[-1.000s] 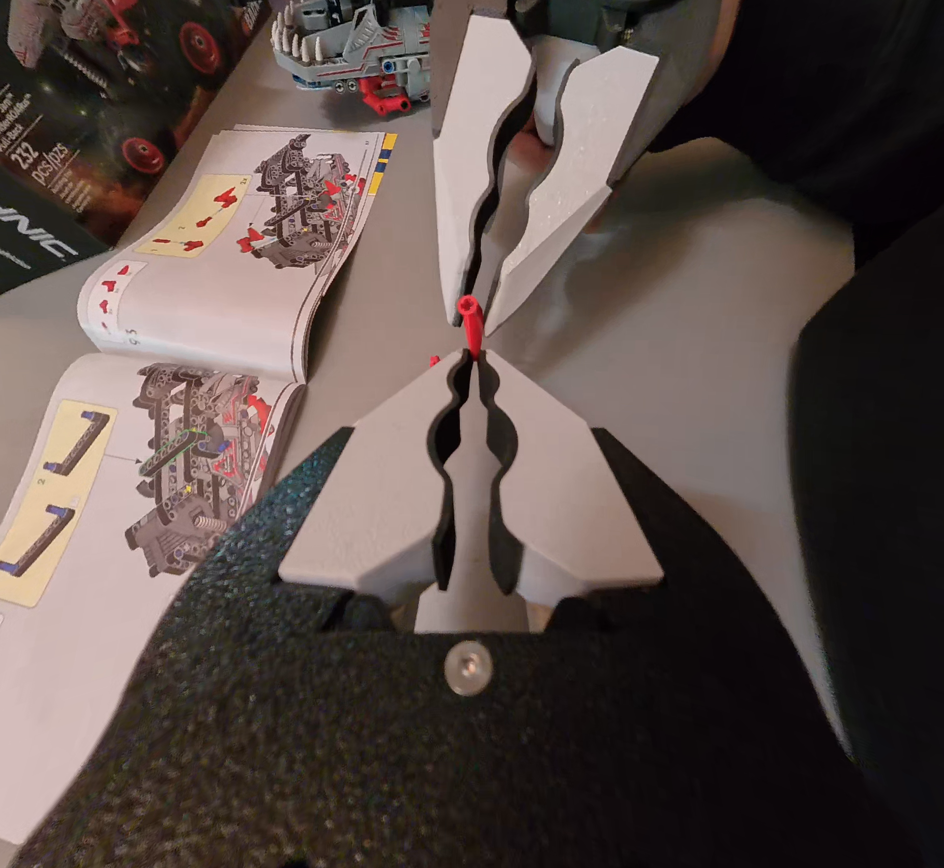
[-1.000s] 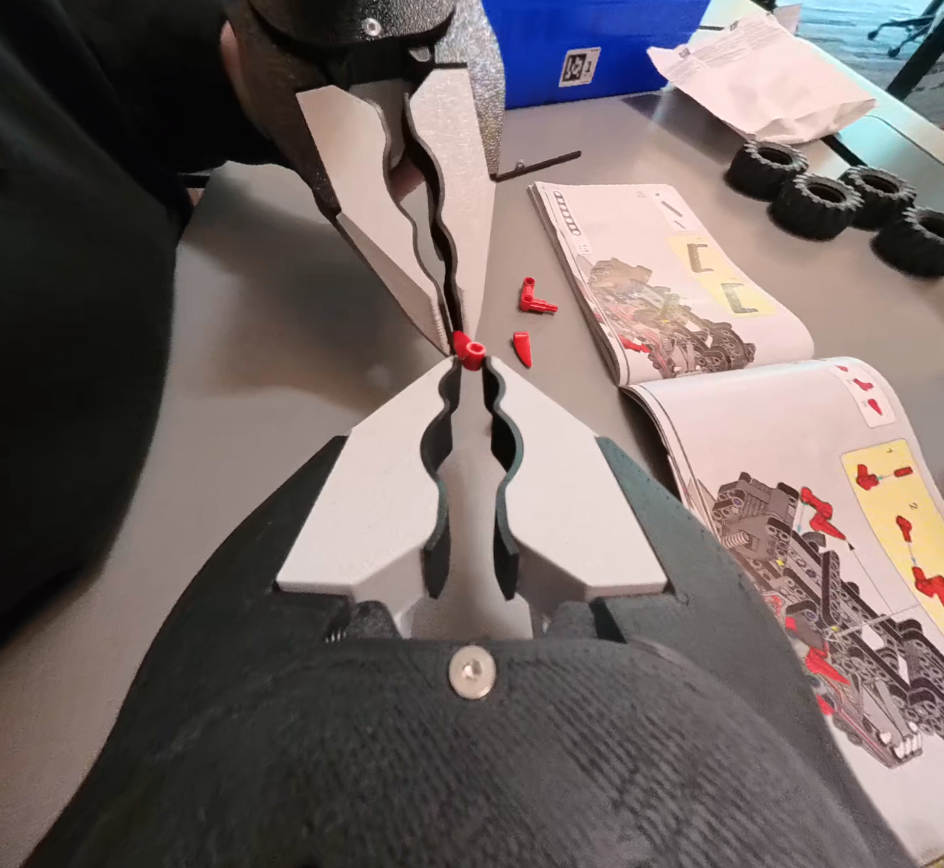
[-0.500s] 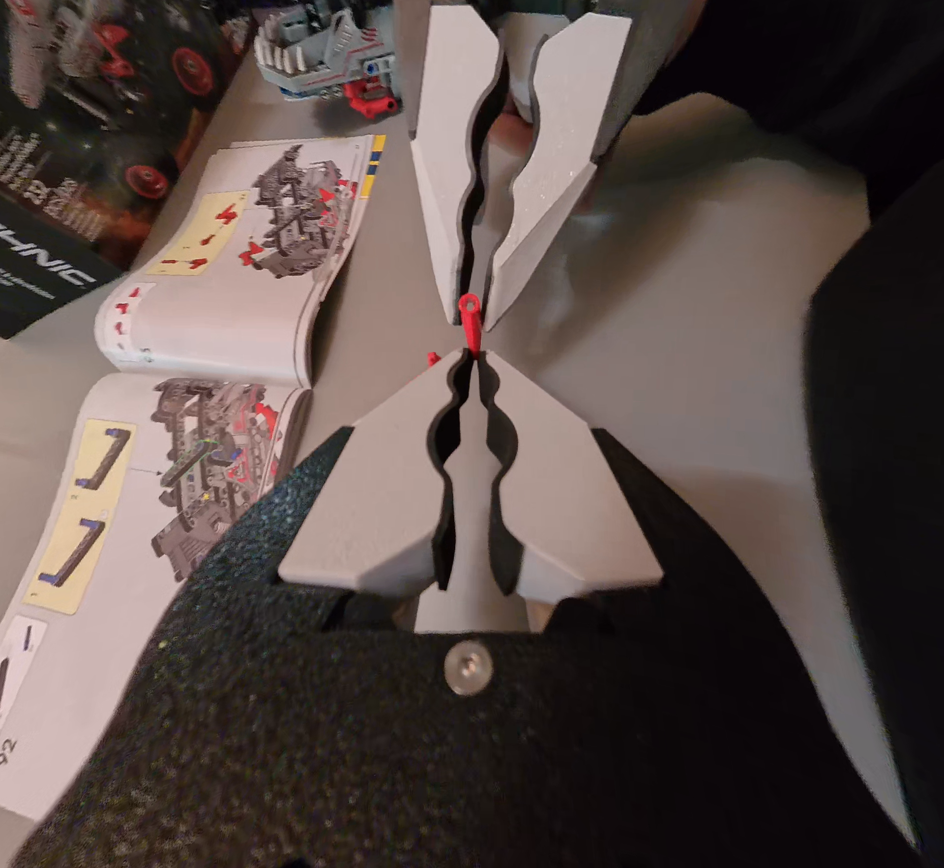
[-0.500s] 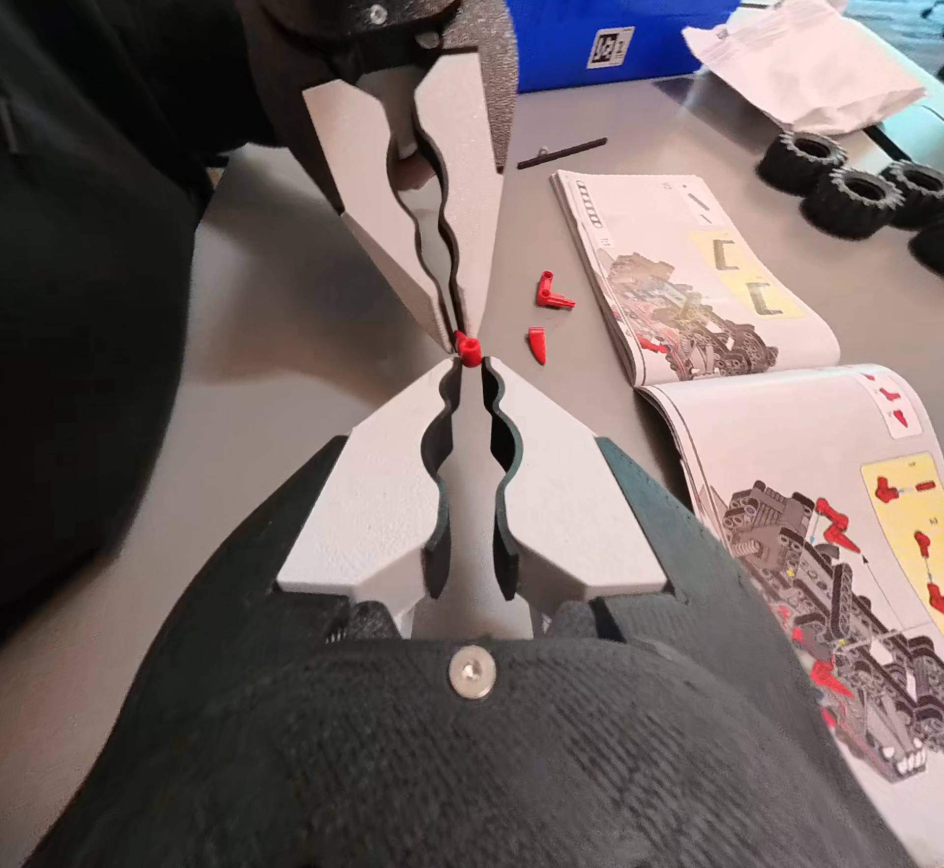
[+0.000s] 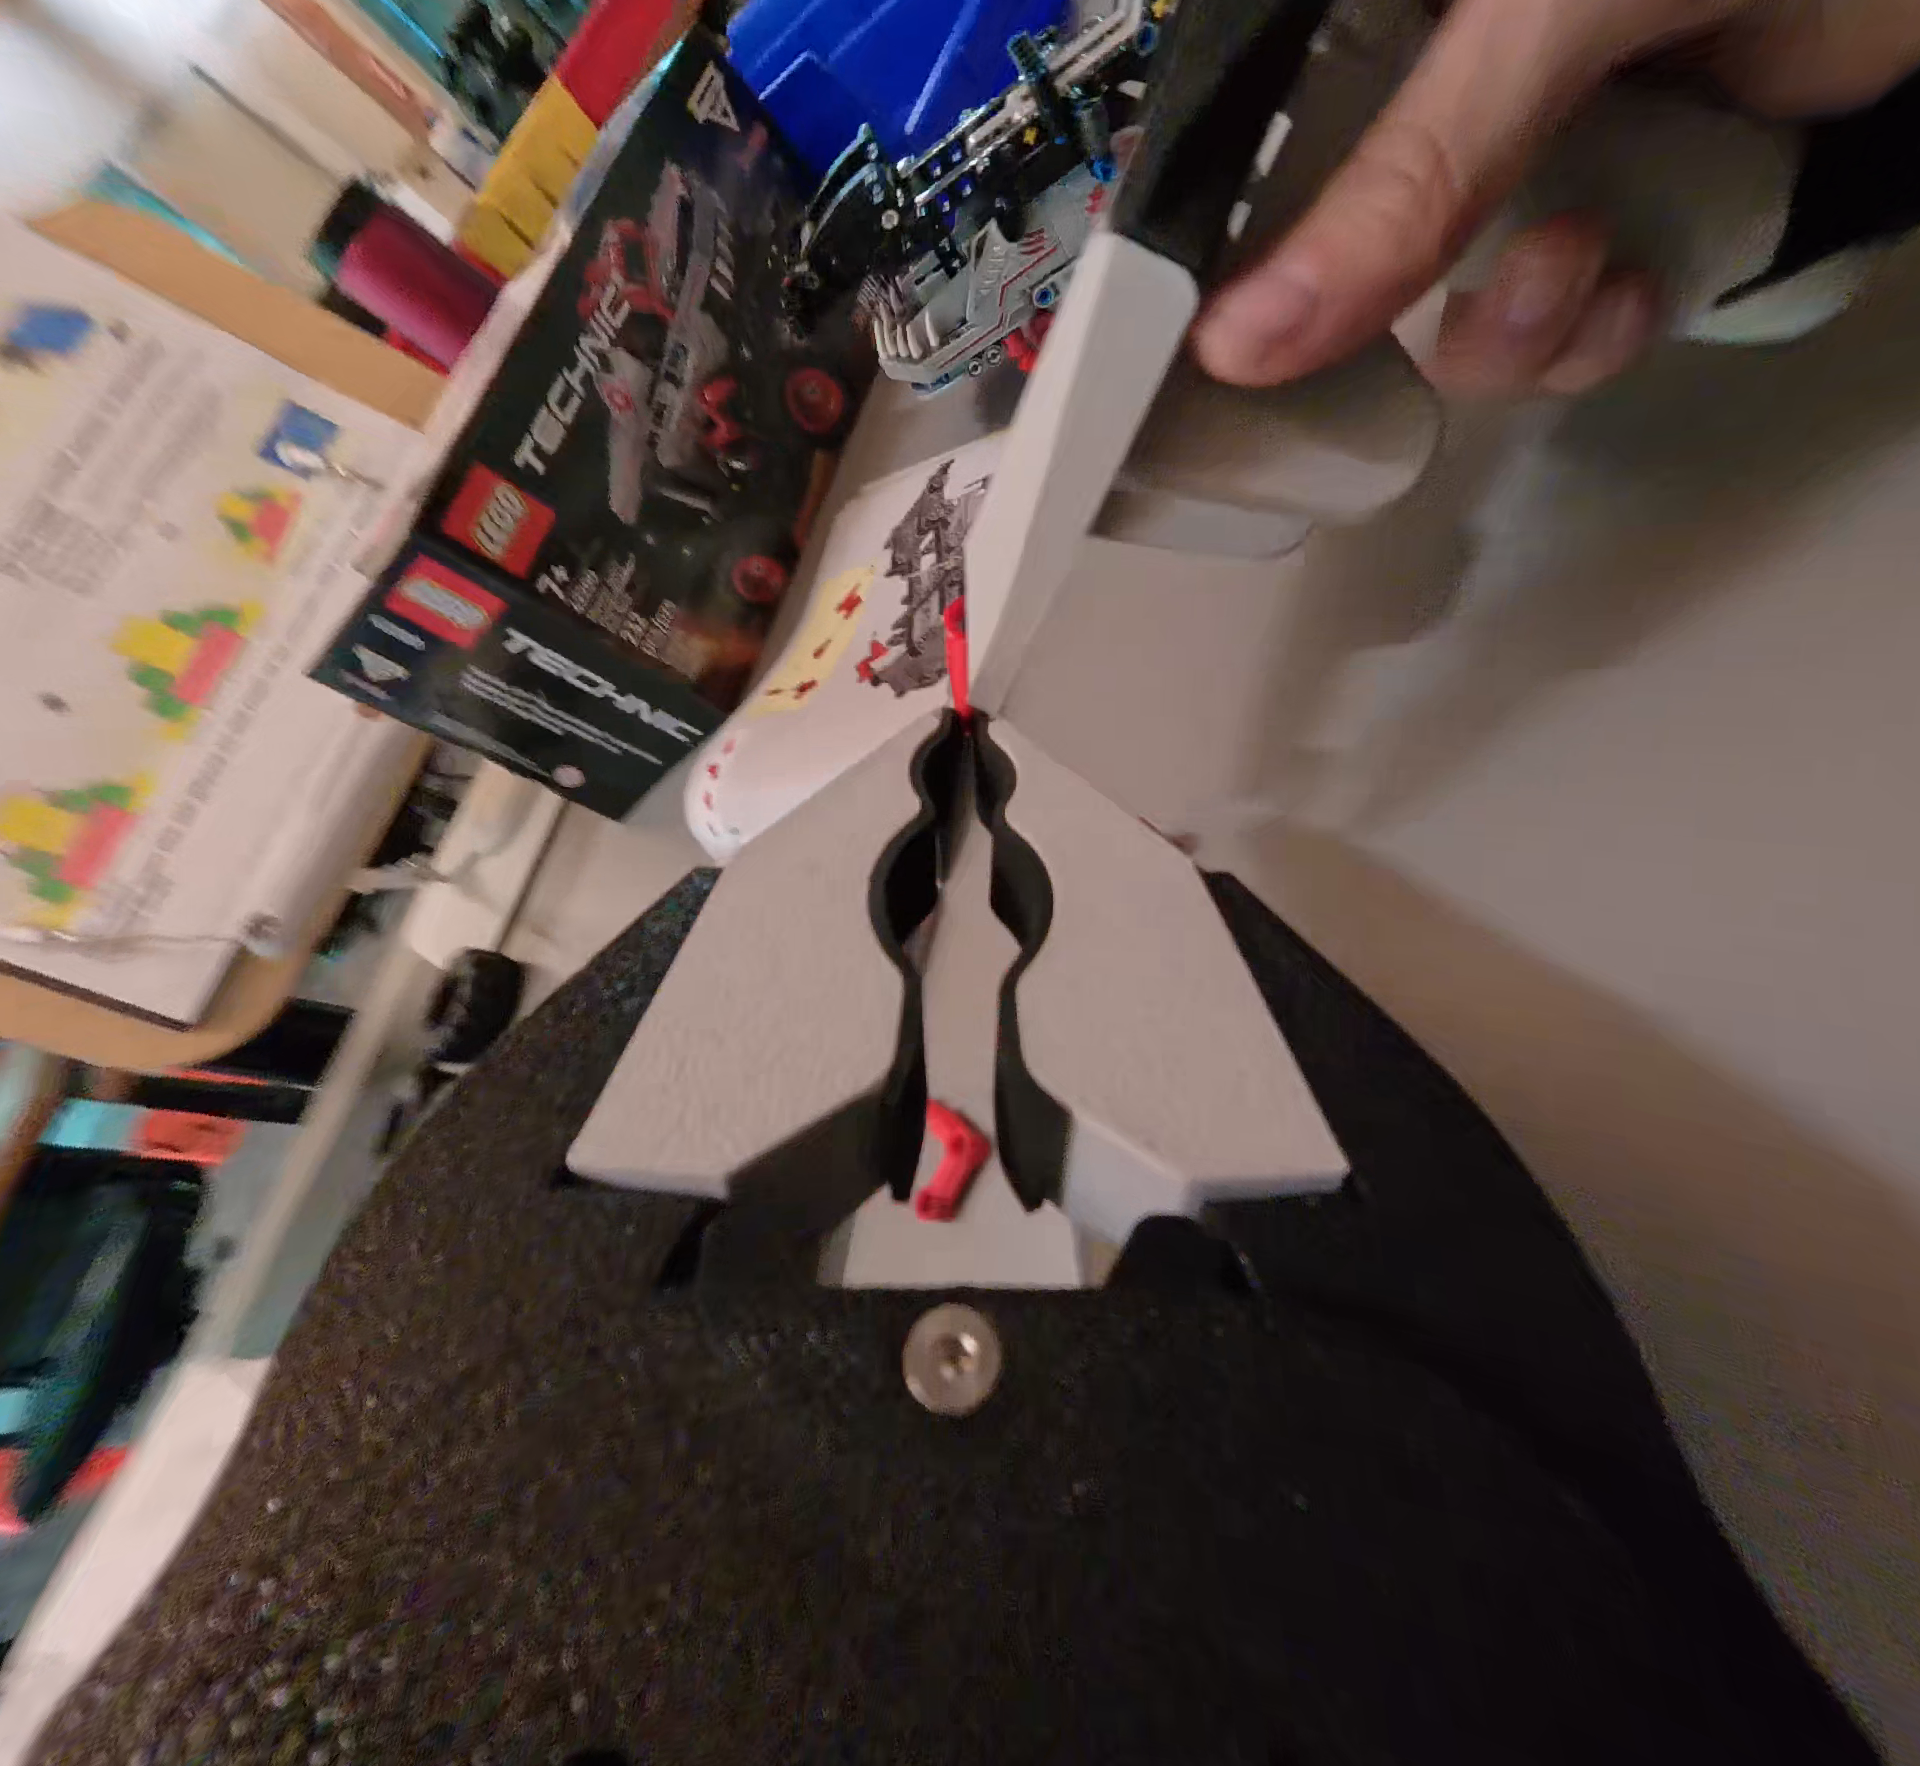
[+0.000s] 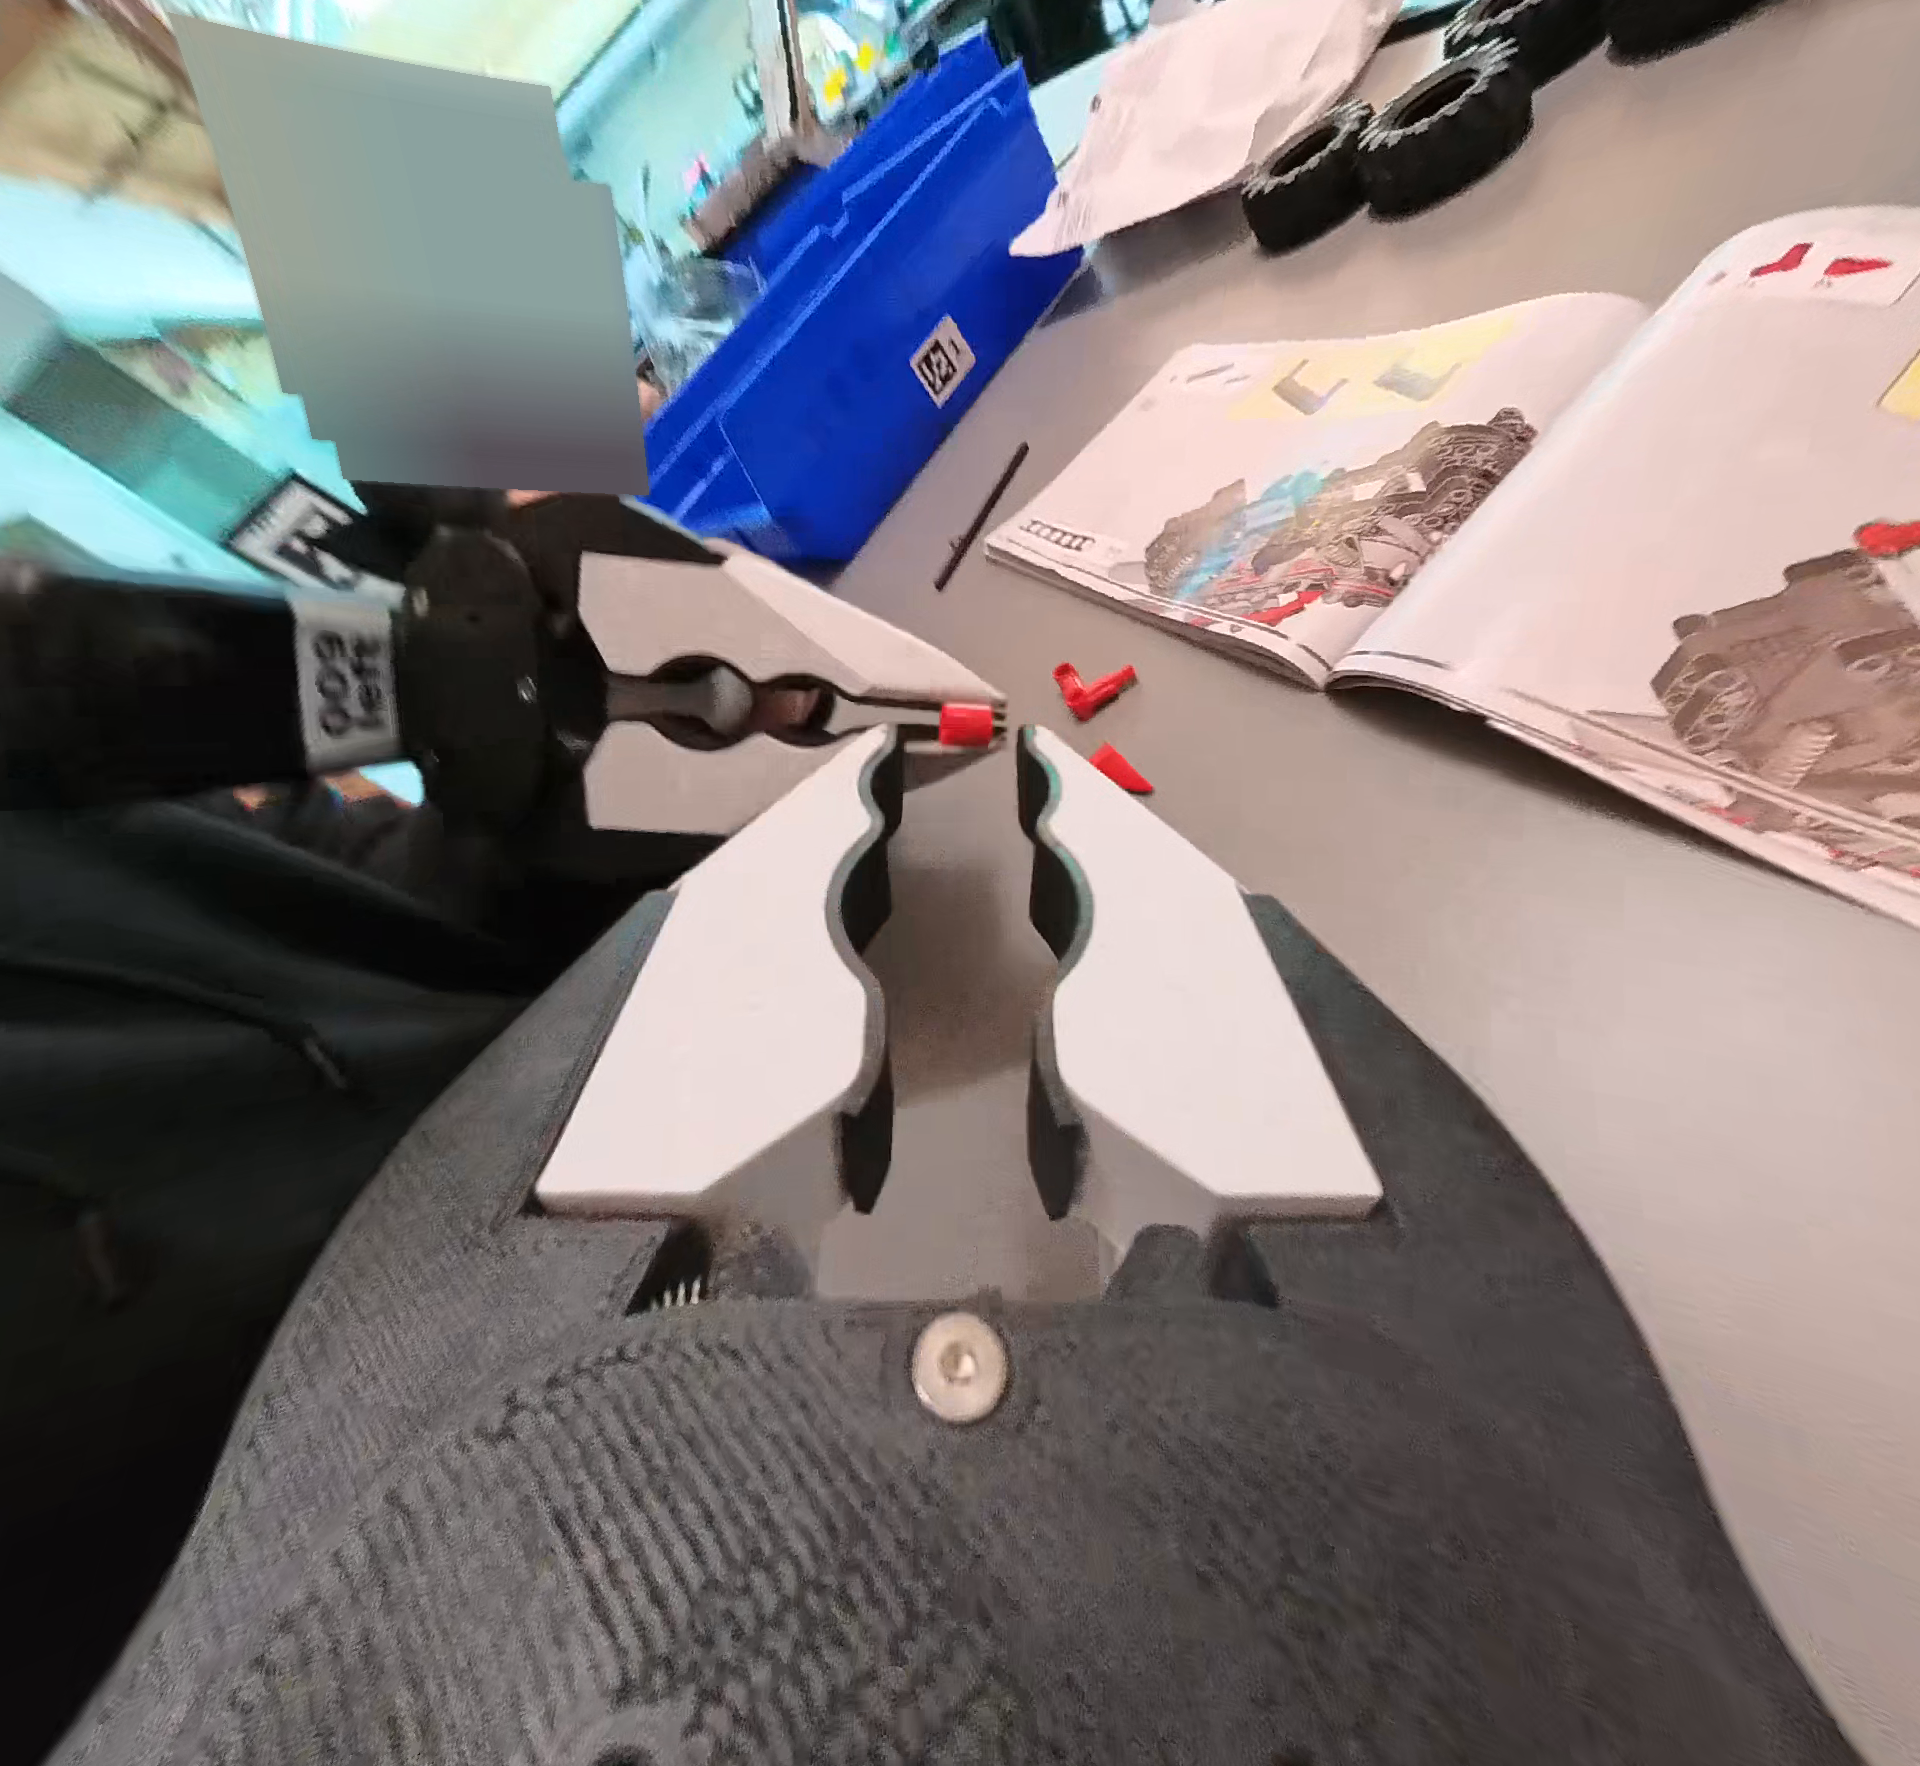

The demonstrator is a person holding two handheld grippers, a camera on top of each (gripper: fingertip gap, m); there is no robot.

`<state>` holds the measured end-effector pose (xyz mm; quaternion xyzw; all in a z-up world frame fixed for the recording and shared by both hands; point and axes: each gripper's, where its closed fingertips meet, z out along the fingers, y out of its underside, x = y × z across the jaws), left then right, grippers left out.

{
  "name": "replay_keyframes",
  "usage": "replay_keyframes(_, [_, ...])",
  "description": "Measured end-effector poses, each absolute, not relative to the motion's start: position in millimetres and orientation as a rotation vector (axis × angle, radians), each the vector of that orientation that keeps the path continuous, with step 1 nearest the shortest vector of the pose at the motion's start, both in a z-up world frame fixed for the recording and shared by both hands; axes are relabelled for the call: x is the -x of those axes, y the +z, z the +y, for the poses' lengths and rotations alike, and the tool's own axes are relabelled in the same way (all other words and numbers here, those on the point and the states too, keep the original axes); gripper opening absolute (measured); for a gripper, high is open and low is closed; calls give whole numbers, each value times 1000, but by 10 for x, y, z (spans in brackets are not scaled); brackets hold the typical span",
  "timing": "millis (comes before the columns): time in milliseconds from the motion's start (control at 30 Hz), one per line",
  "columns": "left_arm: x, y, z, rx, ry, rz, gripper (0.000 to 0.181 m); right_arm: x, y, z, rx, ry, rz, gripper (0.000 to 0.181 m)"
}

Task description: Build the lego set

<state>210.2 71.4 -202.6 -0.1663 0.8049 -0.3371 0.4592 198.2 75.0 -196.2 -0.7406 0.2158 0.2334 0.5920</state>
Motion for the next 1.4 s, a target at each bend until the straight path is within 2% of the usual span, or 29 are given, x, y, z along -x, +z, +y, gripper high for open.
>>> replay_keyframes(200, [-2163,-1938,705,204,-639,1869,0,-2013,-1782,727,1536,678,605,24])
replay_keyframes(633, [-2240,-1649,825,-4,-273,1582,0,-2135,-1674,813,1357,721,713,3])
replay_keyframes(1000, [-2278,-1614,877,11,-250,1588,0,-2244,-1649,867,1298,701,721,0])
replay_keyframes(1167, [-2261,-1602,818,-3,-270,1576,0,-2250,-1723,847,1310,725,766,6])
replay_keyframes(1233, [-2265,-1597,800,4,-288,1577,0,-2247,-1678,830,1257,767,765,0])
replay_keyframes(1400, [-2238,-1688,706,-32,-348,1627,0,-2224,-1575,780,1150,854,743,0])
